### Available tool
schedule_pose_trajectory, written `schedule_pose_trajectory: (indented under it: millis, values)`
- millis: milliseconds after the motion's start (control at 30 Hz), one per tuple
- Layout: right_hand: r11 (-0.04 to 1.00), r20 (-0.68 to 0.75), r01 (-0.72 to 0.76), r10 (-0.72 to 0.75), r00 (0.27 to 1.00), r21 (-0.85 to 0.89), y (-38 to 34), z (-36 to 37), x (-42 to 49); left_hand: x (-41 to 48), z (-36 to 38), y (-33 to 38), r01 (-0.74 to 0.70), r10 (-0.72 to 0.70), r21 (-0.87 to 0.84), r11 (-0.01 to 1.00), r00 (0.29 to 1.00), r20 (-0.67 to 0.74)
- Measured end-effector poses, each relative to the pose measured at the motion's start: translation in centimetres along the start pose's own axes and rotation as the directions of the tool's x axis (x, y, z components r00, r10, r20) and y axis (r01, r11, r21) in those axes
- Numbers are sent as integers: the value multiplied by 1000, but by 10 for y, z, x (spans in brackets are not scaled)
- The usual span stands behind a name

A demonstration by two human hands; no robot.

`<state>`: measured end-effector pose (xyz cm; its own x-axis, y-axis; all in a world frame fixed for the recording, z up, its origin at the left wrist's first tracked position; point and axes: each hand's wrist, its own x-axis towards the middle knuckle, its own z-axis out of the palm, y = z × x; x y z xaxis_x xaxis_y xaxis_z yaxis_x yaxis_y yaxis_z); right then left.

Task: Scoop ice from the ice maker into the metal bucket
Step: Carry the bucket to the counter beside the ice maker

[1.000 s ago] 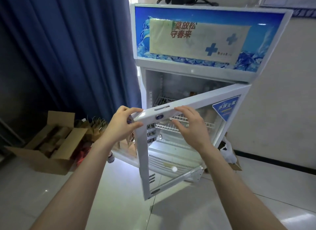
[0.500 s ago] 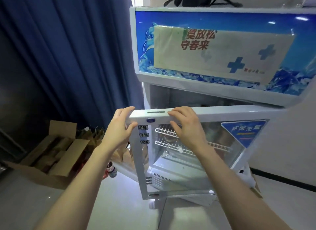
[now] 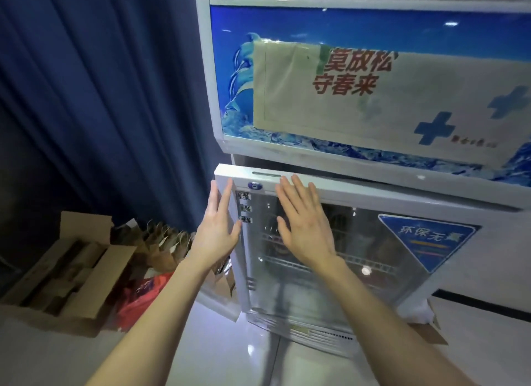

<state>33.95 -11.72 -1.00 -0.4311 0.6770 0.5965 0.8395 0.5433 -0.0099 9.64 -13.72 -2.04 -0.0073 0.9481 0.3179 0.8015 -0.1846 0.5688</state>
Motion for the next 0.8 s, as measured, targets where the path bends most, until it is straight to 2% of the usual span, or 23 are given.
schedule_pose_trajectory:
  millis: [167,233,500,600,800]
  values:
    - [990,87,-104,113,990,-99,2,14,14,34,21,-16,-25,30,-44,999,993,110]
    - [980,86,-136,149,985,-144,3,19,18,45,25,-19,-70,76,-54,996,989,129]
    - [954,102,-240,261,960,-182,-9,25,19,53,11,-37,-93,105,-57,994,958,268]
    - [942,114,-273,298,948,-198,-14,22,22,56,-3,-38,-121,131,-58,991,960,249]
    - [911,128,-362,390,912,-198,-29,7,18,54,-26,-35,-219,226,-71,973,968,106]
